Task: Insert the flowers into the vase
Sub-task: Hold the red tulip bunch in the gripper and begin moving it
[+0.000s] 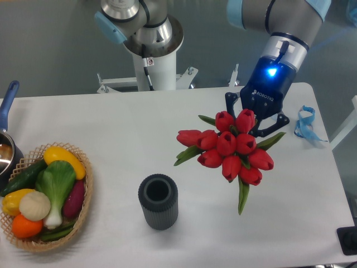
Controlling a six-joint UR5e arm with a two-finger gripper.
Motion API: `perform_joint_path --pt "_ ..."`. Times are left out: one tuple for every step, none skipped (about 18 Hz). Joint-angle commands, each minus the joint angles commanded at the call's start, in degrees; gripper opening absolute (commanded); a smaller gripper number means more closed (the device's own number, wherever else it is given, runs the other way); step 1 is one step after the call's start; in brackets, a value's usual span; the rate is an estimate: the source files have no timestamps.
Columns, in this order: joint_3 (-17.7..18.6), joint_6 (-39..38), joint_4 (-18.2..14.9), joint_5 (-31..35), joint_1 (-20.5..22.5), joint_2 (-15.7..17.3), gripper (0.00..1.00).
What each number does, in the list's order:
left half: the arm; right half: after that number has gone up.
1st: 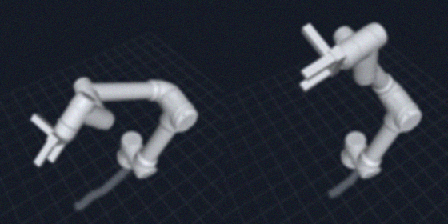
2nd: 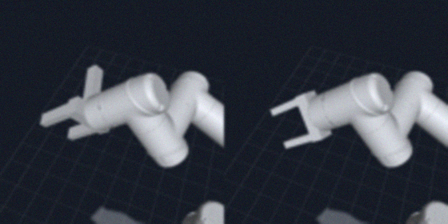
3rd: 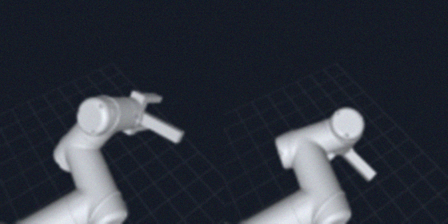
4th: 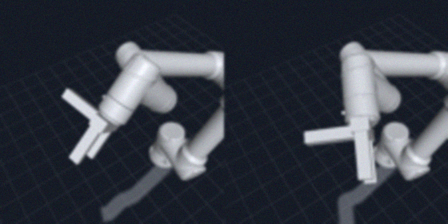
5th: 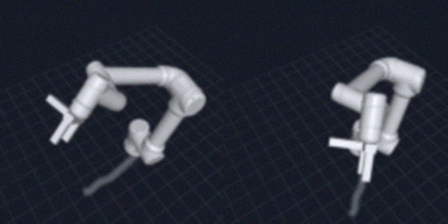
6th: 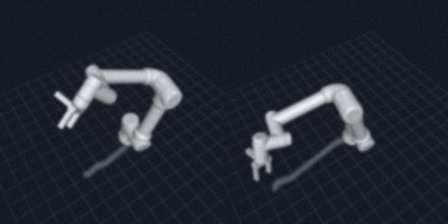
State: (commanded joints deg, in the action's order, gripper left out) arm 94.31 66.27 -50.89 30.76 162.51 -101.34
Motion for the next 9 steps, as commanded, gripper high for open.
perform_joint_path --pt "0.1 0.0 0.0 -0.1 -0.1 0.0 0.13" --pt "0.3 0.1 0.1 0.0 -0.1 0.0 0.13" --pt "0.1 0.0 0.1 0.0 -0.2 0.0 0.13" --pt "0.0 -0.1 0.1 0.0 -0.1 0.0 0.13" --pt "0.3 -0.1 0.1 0.0 0.1 0.0 0.13" --pt "0.5 0.0 0.1 0.0 0.1 0.0 0.13" --pt "0.5 0.0 0.1 -0.1 -0.1 0.0 0.13" --pt "0.5 0.0 0.1 0.0 -0.3 0.0 0.13" --pt "0.5 0.0 0.2 0.0 -0.5 0.0 0.13"
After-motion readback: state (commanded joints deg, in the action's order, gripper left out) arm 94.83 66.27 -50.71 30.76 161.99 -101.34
